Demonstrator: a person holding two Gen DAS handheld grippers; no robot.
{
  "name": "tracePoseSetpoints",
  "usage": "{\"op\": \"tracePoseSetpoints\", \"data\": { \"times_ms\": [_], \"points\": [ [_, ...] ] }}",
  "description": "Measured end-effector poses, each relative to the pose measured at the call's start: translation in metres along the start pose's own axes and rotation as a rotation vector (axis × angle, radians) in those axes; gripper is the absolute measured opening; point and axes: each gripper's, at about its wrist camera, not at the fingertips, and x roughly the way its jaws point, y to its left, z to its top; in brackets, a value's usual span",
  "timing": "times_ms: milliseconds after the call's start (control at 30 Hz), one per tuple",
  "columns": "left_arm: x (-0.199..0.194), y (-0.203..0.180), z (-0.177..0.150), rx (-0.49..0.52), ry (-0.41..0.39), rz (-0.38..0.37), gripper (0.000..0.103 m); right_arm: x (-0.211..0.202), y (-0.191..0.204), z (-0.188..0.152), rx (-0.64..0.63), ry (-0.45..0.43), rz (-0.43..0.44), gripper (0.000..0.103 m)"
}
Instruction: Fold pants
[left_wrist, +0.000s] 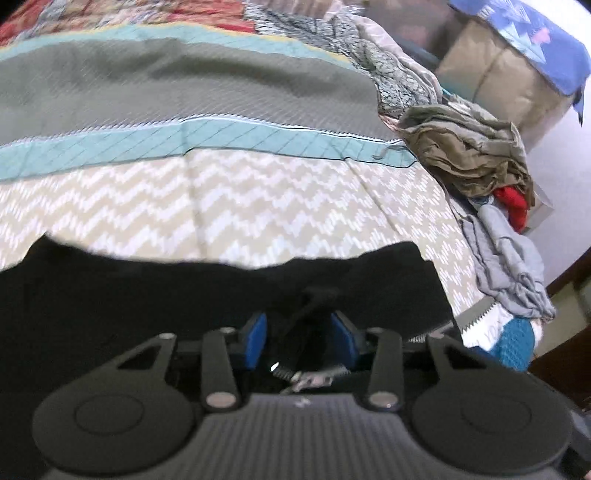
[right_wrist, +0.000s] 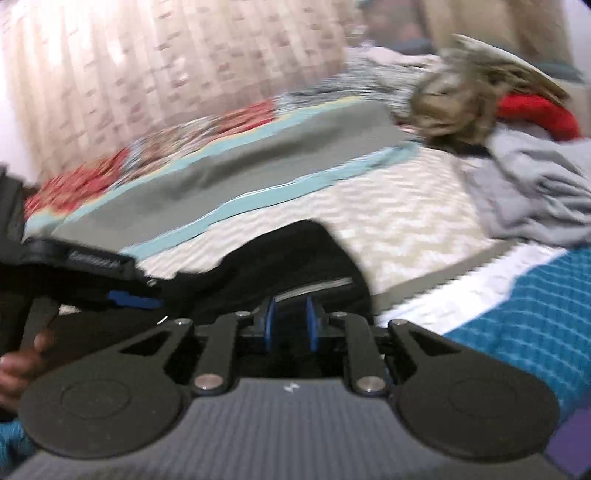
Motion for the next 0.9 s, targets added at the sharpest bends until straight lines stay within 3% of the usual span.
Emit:
{"op": "tracePoseSetpoints", "data": {
  "times_ms": [100,167,200,267,400,500,667,800,900],
  "points": [
    [0.025,-0.007,0.004,0.033,0.028,0.095,0.042,0.0,-0.024,-0.007,0.094,0.012,-0.042,0.02],
    [0.042,0.004,0.003,-0.004,0.067,0.108,0.046,0.015,-0.03,-0.016,0.117,0.101,-0.027,0.012],
    [0.044,0.005,0.003,-0.006,0.059,0.108,0.046,0.019,-0.029,-0.024,0.091,0.128,-0.034,0.011],
    [0.044,0.001,0.001,0.021,0.048,0.127,0.047,0.019,-0.016,-0.032,0.005,0.095,-0.051,0.011],
    [0.034,-0.004,-0.005,0.064,0.015,0.128,0.051,0.023,-0.003,-0.031,-0.039,0.094,-0.073,0.011],
    [0.005,0.001,-0.006,0.049,-0.001,0.122,0.06,0.013,-0.013,-0.024,0.001,0.079,-0.063,0.014],
    [-0.083,0.068,-0.034,-0.085,-0.102,0.097,0.067,-0.025,-0.013,-0.02,0.064,-0.007,0.009,0.014],
    [-0.142,0.144,-0.078,-0.238,-0.125,0.209,0.068,-0.025,0.03,-0.027,-0.005,0.043,0.125,0.014],
    [-0.179,0.198,-0.109,-0.375,-0.14,0.297,0.068,-0.015,0.068,-0.033,-0.087,0.083,0.153,0.014]
  ]
}}
